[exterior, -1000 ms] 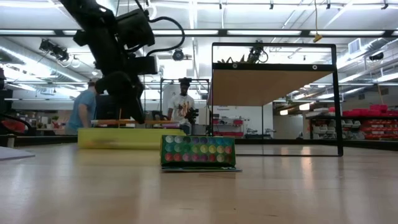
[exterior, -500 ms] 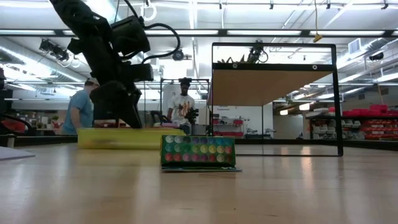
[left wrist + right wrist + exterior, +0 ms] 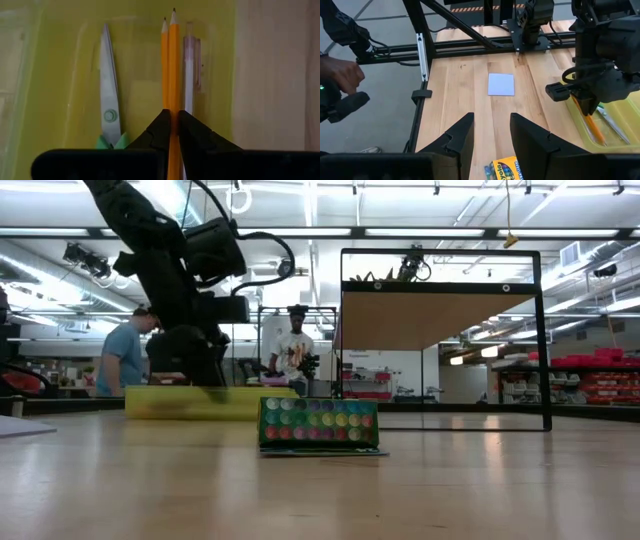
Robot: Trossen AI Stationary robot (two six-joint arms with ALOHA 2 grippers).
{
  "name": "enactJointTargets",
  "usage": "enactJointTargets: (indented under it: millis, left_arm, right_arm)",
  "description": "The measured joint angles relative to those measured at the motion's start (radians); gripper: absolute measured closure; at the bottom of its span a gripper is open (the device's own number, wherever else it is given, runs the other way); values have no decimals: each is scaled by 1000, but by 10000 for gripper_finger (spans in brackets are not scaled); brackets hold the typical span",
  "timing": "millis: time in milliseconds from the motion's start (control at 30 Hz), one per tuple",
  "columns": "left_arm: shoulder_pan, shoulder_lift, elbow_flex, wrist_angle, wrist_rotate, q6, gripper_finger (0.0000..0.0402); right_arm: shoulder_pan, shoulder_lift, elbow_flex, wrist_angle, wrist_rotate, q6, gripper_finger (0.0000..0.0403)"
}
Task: Pack school essentials
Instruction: Put the orange pencil into the yellow supply box, then put the yellow crayon box into the yellow supply box
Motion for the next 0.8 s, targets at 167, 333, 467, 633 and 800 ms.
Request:
enactJointTargets:
  millis: [167,333,467,633,800]
  left_arm:
    - [-1,0,0,-9,3,25,346]
    - [-7,-1,0,-12,10,21,305]
    - [-7,-22,24,-62,10,-2,285]
    - [-34,-84,72,-106,10,-18,284]
    - [-117,-144,100,-113,10,-48,291]
  right_arm:
    - [0,0,0,0,0,-1,270]
    - [0,0,0,0,0,-3,270]
    - [-6,0,0,-2,0,-6,270]
    - [-10,-9,-1,-13,0,-6,270]
    - [-8,-8,-1,-52,-8,13,270]
